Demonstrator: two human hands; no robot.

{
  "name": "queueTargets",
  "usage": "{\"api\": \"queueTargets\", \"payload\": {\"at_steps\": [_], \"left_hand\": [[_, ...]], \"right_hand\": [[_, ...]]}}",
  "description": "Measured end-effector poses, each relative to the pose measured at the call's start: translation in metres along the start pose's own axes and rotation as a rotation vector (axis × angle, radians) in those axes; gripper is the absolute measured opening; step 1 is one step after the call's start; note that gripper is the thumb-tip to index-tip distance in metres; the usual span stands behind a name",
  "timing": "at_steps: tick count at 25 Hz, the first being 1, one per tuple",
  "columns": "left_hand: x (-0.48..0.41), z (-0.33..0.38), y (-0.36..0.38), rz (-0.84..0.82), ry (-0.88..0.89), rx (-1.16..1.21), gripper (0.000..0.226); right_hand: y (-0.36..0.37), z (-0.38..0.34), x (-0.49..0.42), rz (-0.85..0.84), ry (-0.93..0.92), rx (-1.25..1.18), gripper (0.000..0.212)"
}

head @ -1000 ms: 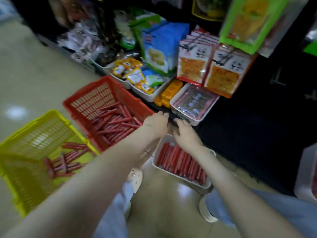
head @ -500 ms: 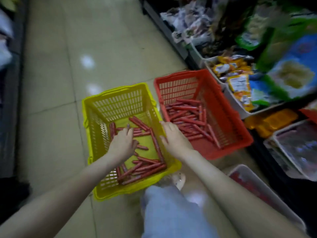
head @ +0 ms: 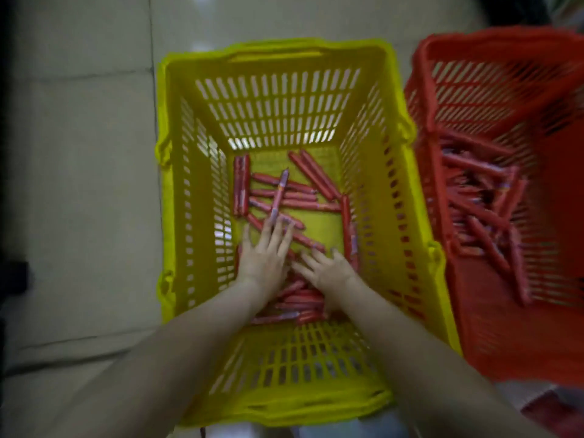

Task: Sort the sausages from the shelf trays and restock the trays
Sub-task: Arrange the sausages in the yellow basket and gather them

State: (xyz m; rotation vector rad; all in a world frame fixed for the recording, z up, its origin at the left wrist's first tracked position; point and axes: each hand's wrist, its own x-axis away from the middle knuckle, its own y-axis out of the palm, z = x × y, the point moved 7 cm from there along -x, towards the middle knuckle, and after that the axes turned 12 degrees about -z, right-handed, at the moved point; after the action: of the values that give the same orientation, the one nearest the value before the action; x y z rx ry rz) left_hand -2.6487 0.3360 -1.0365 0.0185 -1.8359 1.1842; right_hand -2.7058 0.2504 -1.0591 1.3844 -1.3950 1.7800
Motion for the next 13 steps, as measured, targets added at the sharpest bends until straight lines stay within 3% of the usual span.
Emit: {"api": "queueTargets", "payload": {"at_steps": [2,5,9,11,13], "left_hand": [[-0.001,-0.001,0.003,-0.009,-0.013,-0.028,0.076],[-0.002,-0.004,0.002,0.006,-0.019,-0.013,0.077],[-0.007,0.002,-0.010,0.029,-0.005,0.007,0.076],[-0.009,-0.001,-0.024,0.168,-0.058,0.359,0.078],[-0.012,-0.007,-0.030,0.329,-0.117,0.936,0.077]], "right_hand": [[-0.004,0.001,-0.004,0.019,0.008,-0.008,0.122],[-0.002,0.002,-0.003,0.132,0.086,-0.095,0.094],[-0.009,0.020,-0.004,0.335,0.246,-0.492,0.073],[-0.017,0.041,0.003,0.479,0.314,-0.817,0.069],[-0.023,0.060,0.014,0.644,0.299,-1.259,0.059]]}}
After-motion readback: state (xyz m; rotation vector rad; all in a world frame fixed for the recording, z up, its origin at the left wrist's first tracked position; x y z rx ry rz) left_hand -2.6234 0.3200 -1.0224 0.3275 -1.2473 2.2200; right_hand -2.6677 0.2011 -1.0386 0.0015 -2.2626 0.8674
